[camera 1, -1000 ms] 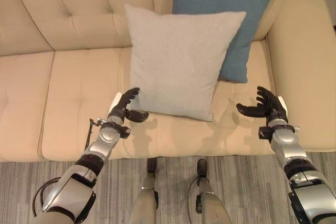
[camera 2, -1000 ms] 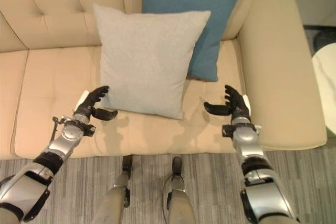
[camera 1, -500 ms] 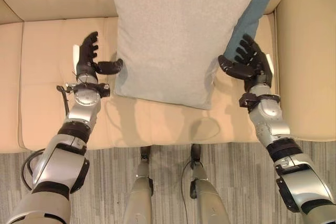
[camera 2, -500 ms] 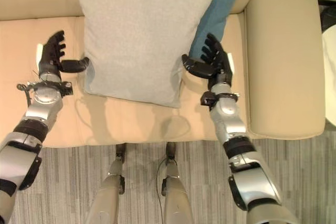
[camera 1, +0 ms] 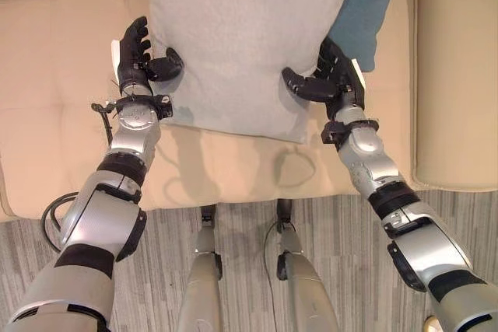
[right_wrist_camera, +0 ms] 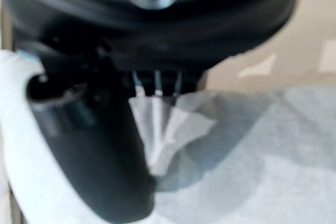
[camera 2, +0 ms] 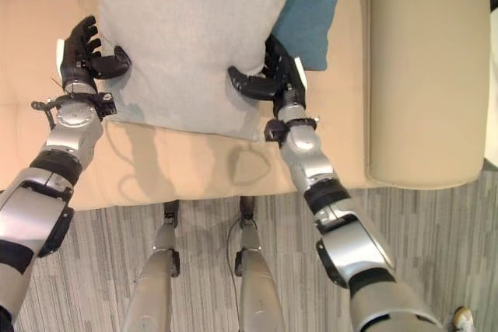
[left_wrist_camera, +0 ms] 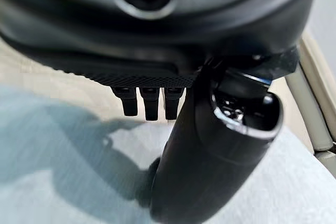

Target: Pick up all the scattered cushions and arrange them neatly on the sofa.

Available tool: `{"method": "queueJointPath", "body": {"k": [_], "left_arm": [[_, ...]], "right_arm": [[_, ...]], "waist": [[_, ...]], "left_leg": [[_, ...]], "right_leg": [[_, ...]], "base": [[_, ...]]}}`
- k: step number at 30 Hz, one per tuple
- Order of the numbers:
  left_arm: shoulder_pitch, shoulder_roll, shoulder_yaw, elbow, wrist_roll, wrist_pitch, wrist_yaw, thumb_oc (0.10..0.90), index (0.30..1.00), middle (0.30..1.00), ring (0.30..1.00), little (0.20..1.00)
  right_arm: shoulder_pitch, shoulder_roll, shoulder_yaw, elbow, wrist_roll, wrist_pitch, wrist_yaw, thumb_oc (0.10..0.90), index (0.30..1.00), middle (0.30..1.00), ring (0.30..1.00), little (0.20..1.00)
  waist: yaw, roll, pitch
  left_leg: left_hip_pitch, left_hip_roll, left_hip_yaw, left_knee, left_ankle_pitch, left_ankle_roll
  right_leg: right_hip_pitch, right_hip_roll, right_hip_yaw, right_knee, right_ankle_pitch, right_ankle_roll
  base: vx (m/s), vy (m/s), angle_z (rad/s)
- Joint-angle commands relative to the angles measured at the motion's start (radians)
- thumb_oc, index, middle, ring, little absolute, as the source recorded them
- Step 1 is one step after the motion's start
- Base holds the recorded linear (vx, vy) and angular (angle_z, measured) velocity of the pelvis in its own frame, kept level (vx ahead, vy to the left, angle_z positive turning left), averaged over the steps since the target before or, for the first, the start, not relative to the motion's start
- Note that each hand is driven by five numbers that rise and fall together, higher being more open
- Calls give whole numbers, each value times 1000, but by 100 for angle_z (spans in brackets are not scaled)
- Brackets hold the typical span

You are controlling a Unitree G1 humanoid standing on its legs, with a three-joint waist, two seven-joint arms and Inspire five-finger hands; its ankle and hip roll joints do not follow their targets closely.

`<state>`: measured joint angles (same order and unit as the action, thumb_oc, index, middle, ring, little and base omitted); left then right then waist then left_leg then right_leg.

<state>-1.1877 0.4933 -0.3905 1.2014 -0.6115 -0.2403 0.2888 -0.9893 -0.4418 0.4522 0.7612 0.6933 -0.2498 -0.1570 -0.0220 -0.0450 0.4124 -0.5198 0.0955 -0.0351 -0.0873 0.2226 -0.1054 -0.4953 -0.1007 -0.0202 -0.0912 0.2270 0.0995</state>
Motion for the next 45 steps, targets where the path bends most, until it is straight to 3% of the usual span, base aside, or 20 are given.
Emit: {"method": "queueJointPath", "body": {"k": [1,6,7,8,9,10,11,18,26,32,33,36,40,43,45], "left_arm": [[-214,-29,-34,44,-76,-49,-51,800,900,900,900,900],[-237,-105,-54,68,-140,-25,-95,800,900,900,900,900],[-242,-145,-88,21,-165,-30,-123,706,759,759,759,759],[-243,-144,-88,20,-165,-30,-123,706,759,759,759,759],[-252,-160,-97,2,-182,-29,-133,400,300,300,300,300],[-257,-170,-106,-12,-189,-27,-146,400,300,300,300,300],[-264,-177,-120,-23,-185,-23,-152,400,300,300,300,300],[-260,-243,-157,-184,-149,-52,-119,400,300,300,300,300],[-131,-302,-112,-369,-165,-81,-87,400,300,300,300,300],[88,-306,-87,-639,-99,-108,-74,400,300,300,300,300],[176,-298,-71,-743,-72,-110,-69,400,300,300,300,300],[313,-277,-64,-855,-21,-88,-67,400,300,300,300,300],[491,-266,-47,-975,28,-65,-82,400,300,300,300,300],[555,-262,-42,-1009,45,-61,-89,400,300,300,300,300],[584,-247,-41,-1032,75,-57,-90,400,300,300,300,300]], "right_arm": [[-209,31,42,12,-29,-44,-3,800,900,900,900,900],[-305,53,101,122,-67,2,-4,800,900,900,900,900],[-357,90,143,185,-91,35,-1,800,900,900,900,900],[-358,90,143,185,-91,34,-1,800,900,900,900,900],[-371,106,157,200,-100,46,3,558,538,538,538,538],[-378,123,166,219,-105,57,6,515,472,472,472,472],[-387,139,173,229,-115,64,9,400,300,300,300,300],[-353,204,139,223,-123,67,-13,400,300,300,300,300],[-198,165,31,73,-174,38,-62,400,300,300,300,300],[-20,160,-39,-121,-248,9,-83,400,300,300,300,300],[58,158,-44,-223,-273,10,-72,400,300,300,300,300],[214,158,-69,-357,-311,18,-39,400,300,300,300,300],[375,171,-85,-498,-339,36,14,400,300,300,300,300],[444,159,-102,-555,-363,41,30,400,300,300,300,300],[481,151,-124,-578,-377,37,26,400,300,300,300,300]], "waist": [[-3,26,-23],[4,33,-19],[8,38,-16],[8,39,-16],[9,39,-16],[8,40,-15],[8,42,-15],[8,58,-29],[4,73,-53],[8,81,-89],[11,79,-106],[17,81,-153],[31,103,-196],[29,111,-223],[18,112,-256]], "left_leg": [[-54,1,-34,0,-46,-37],[-71,-2,-34,0,-43,-35],[-74,-7,-33,0,-46,-35],[-78,-6,-33,0,-41,-35],[-80,-7,-33,0,-40,-35],[-75,-8,-31,0,-44,-36],[-73,-9,-28,0,-44,-35],[-20,-13,-16,0,-59,-27],[44,-9,-8,0,-73,-21],[141,-3,5,0,-98,-3],[187,-7,11,7,-119,4],[249,-20,16,49,-156,26],[325,-46,6,124,-210,58],[360,-55,-13,114,-203,60],[382,-65,-55,98,-183,58]], "right_leg": [[72,-40,18,4,-158,100],[52,-43,21,4,-155,101],[49,-44,21,4,-156,100],[46,-43,21,4,-152,100],[45,-43,21,4,-151,101],[50,-44,20,4,-155,102],[52,-44,21,4,-156,102],[96,-48,30,4,-170,101],[152,-46,37,4,-186,95],[232,-49,42,5,-204,92],[280,-54,39,6,-217,93],[351,-77,36,21,-233,92],[408,-110,8,185,-309,89],[430,-83,11,264,-353,86],[462,6,98,306,-415,65]], "base": [[0,0,0],[0,0,0],[-4,20,-3],[-7,13,-4],[0,0,0],[0,0,0],[-4,14,5],[3,19,1],[7,12,-5],[31,14,-3],[116,27,-3],[112,47,-12],[87,59,-4],[57,-53,28],[51,-104,61]]}}
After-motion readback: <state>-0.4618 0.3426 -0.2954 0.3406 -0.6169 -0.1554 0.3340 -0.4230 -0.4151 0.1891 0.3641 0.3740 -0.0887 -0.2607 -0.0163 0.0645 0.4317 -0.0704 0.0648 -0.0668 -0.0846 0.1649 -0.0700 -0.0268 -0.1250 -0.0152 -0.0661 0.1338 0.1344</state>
